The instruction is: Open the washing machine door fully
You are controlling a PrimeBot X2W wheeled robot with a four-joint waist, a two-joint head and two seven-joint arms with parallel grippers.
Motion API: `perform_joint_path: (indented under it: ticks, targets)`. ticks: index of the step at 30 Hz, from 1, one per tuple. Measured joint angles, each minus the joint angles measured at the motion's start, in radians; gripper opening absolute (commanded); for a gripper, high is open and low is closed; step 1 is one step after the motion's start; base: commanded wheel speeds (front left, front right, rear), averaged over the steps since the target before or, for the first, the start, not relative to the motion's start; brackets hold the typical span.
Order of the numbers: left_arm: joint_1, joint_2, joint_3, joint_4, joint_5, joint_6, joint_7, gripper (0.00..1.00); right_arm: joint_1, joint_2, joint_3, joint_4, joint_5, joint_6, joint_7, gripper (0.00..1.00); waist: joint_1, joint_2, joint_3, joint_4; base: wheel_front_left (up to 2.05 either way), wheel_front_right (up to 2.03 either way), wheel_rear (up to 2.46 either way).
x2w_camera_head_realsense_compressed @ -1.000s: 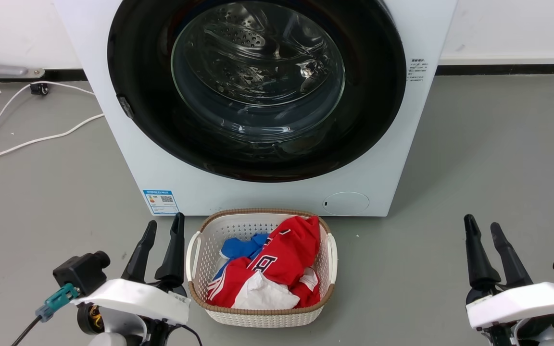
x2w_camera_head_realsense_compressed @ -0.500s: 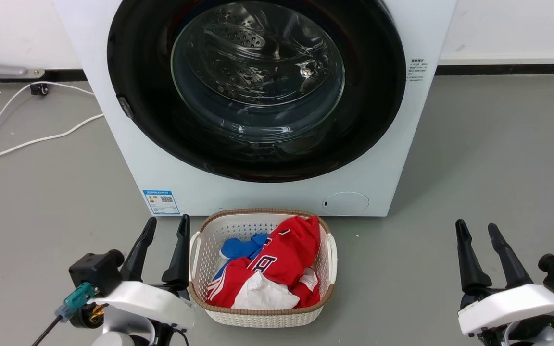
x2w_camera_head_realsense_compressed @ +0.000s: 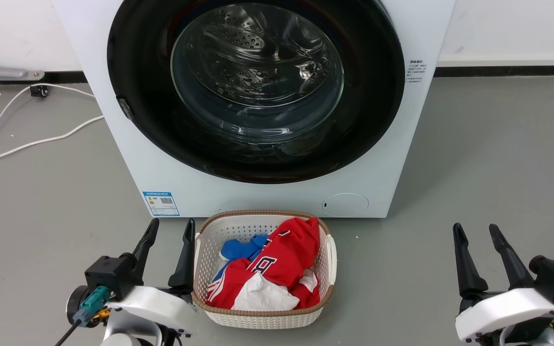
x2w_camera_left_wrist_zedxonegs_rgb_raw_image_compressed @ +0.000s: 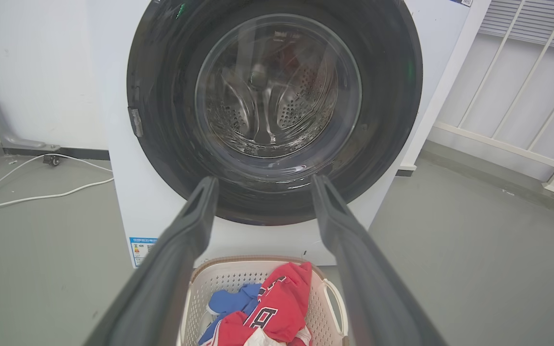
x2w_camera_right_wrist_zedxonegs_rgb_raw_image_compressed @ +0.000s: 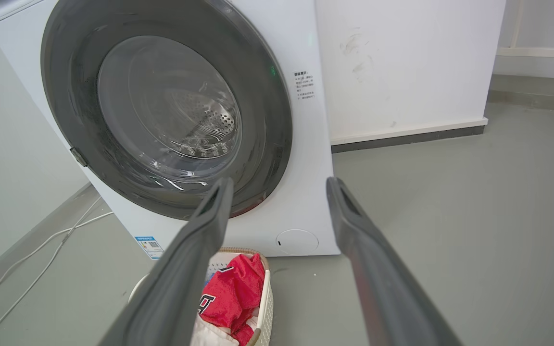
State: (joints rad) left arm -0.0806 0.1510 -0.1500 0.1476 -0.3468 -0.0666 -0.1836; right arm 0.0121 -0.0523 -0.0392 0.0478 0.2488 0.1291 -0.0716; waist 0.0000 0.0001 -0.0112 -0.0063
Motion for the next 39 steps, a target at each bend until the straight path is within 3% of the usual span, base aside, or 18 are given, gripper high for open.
perform_joint_path:
  ticks: [19, 39]
  targets:
    - [0.000, -0.001, 0.006, 0.030, 0.106, -0.014, -0.040, 1.00, 0.022, 0.000, -0.007, -0.022, -0.126, 0.000, -0.033, 1.00, 0.0001, 0.0000, -0.004, -0.002, 0.00, 0.00, 0.00]
    - [-0.002, -0.014, 0.016, 0.077, 0.196, -0.027, -0.076, 1.00, 0.031, 0.001, -0.011, -0.011, -0.171, 0.002, -0.072, 1.00, 0.0000, 0.0000, -0.010, -0.010, 0.00, 0.00, 0.00]
